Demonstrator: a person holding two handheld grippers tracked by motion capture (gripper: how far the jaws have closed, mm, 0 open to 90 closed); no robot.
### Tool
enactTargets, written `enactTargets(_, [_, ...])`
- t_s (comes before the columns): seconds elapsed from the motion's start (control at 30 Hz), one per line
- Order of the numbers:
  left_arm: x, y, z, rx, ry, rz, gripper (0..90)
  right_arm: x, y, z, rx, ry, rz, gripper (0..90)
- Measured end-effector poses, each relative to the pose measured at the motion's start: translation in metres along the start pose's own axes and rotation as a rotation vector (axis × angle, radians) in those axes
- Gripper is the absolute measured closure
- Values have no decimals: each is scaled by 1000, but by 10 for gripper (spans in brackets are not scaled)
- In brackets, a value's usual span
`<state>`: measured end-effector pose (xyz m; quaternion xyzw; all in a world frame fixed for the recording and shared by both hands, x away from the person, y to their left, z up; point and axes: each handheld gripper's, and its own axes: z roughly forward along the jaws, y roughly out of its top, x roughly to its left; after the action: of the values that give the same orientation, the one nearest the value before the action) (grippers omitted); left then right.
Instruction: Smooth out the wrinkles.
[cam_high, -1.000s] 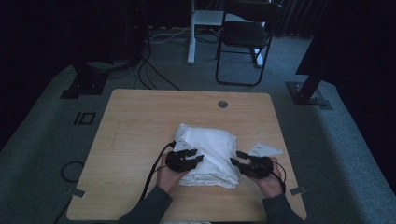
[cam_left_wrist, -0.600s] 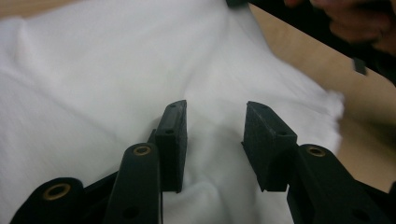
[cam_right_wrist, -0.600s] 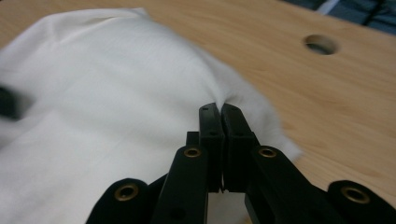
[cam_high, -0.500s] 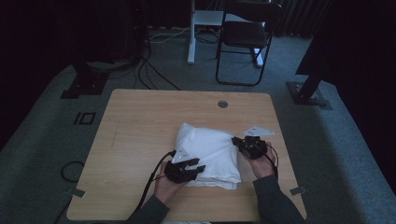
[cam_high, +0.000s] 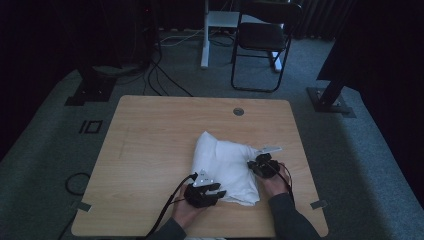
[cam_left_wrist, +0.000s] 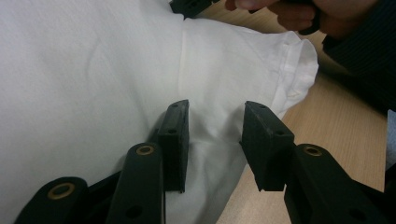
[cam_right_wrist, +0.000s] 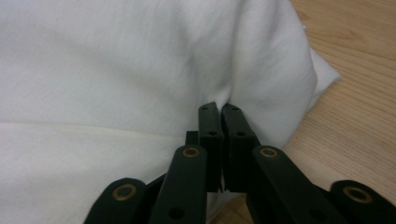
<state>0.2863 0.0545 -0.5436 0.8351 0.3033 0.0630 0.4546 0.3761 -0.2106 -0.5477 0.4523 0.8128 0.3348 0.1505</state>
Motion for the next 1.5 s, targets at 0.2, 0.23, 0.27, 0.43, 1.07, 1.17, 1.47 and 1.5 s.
enactTargets(0.2, [0,2,-3,-31,2,-7,577,23,8,-39,-170,-43,-44,510])
enactTargets(0.23, [-1,3,-4,-35,2,-9,572,31,8,-46,-198,-39,-70,491])
enactTargets(0.27, [-1,3,-4,-38,1,-11,563,42,6,-52,-213,-16,-96,486])
enactTargets(0.43, [-2,9,-14,-74,-15,-8,541,71,-14,-39,-86,36,-172,502])
enactTargets(1.07, [32,3,-43,-103,227,46,516,47,-25,-10,-33,53,-125,486])
enactTargets(1.17, [46,1,-44,-105,259,16,522,46,-15,0,-45,68,-117,486])
enactTargets(1.47, [89,7,-46,-101,349,-44,541,55,15,31,-67,89,-99,489])
enactTargets(1.5, [93,8,-46,-98,357,-50,542,56,18,33,-70,88,-97,489])
